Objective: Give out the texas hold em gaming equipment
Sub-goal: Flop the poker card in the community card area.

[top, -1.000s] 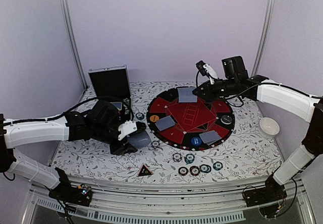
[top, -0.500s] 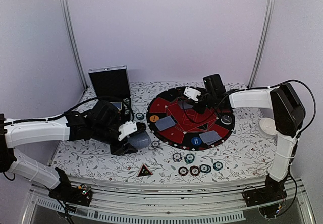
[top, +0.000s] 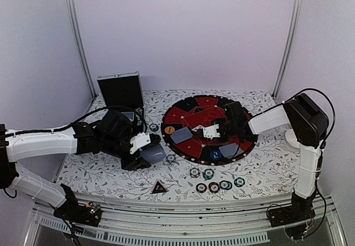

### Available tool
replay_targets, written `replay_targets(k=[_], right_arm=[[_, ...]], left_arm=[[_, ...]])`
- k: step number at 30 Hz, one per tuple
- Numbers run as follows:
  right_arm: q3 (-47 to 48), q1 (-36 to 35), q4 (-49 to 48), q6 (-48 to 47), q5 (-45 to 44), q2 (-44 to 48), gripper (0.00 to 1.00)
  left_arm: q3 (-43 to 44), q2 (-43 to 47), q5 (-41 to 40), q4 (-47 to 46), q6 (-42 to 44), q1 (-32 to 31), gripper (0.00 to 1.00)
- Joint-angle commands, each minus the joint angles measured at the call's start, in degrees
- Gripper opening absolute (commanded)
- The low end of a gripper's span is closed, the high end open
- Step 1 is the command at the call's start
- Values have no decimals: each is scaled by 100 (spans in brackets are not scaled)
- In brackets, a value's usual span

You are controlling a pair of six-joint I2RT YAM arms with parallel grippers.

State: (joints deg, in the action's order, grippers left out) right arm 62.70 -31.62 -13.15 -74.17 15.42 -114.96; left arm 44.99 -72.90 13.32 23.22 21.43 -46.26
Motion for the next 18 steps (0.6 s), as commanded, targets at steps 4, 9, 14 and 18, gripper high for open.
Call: replay_targets(k=[4,9,14,18], right_arm=[[-39,29,848,-1201,217,16,3],[-36,69,1160,-1555,285,76,3],[-69,168,1322,-1769,304,128,3],[-126,186,1408,-2035,504,256,3]], left_arm=[[-43,-41,100,-104,11,92,51],[-52,-27,100,-107,11,104,51],[-52,-30,105,-107,16,105,51],[-52,-39,109,-107,11,108,51]])
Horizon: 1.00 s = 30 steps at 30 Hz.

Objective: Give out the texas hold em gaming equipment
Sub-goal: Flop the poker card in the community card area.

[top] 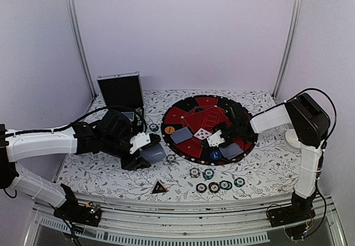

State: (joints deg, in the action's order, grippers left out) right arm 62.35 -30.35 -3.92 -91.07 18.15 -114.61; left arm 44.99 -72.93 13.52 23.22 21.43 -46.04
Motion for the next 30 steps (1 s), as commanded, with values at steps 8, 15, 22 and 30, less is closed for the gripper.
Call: replay_targets(k=[8,15,22,30], right_arm=[[-56,201,497,-451,116,290,14],[-158,214,526,-650,-129,547,33],[-182,214,149,-200,-67,1194,40],[1558,231,630,6592,-136,1253,62]], left_arm=[[-52,-29,65,-107,13,99,51],[-52,-19,68,-106,16,111,51],[-52,24,63,-107,15,107,51],[-61,76,37,-107,11,121,51]])
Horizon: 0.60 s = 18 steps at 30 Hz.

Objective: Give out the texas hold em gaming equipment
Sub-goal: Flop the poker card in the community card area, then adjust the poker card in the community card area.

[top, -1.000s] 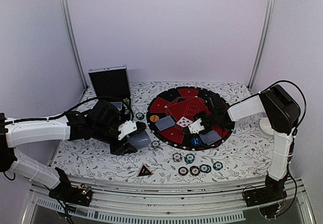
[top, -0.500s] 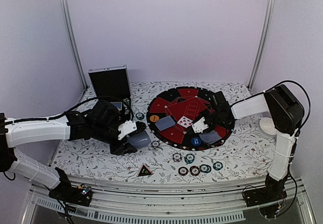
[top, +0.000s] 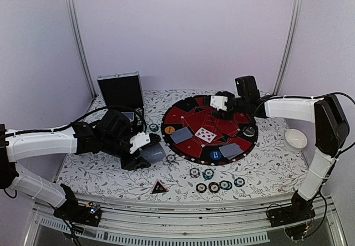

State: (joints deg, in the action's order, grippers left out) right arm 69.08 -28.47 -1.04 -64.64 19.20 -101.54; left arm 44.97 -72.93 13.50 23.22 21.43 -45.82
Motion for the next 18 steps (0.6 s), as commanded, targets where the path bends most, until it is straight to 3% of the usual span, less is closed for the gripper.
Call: replay_targets(k=[1,7,12,18], right_arm=[[1077,43,562,4456,-351,-179,61],[1162,41,867,7367,-576,-929,53],[1621,43,1224,8130,-573,-1666,46],[2024,39,1566,8248,-818,-2347,38]], left_arm=[[-59,77,43,-107,10,99,51],[-42,54,91,-103,-3,92,51],[-50,64,93,-105,-7,94,51],[-50,62,74,-105,-3,96,51]])
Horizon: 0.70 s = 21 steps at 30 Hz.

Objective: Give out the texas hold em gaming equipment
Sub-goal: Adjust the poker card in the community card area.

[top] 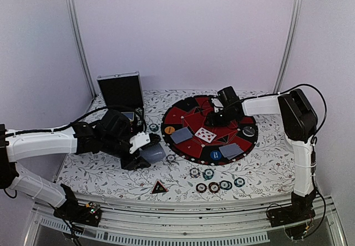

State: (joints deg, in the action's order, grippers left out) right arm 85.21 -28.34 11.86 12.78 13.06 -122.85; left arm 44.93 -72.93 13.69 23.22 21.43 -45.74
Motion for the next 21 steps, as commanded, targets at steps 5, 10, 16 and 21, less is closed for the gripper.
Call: replay_targets(k=[5,10,16,21], right_arm=[[641,30,394,541,36,-656,28],[799,1,512,536,249,-911,11],[774,-102,661,451,362,-961,4],[789,-225,678,238,639,-957,3]], left_arm=[[-45,35,55,-112,-3,82,51],[-45,33,32,-107,-1,84,51],[-41,21,35,-116,3,93,51],[-37,7,46,-116,5,96,51]])
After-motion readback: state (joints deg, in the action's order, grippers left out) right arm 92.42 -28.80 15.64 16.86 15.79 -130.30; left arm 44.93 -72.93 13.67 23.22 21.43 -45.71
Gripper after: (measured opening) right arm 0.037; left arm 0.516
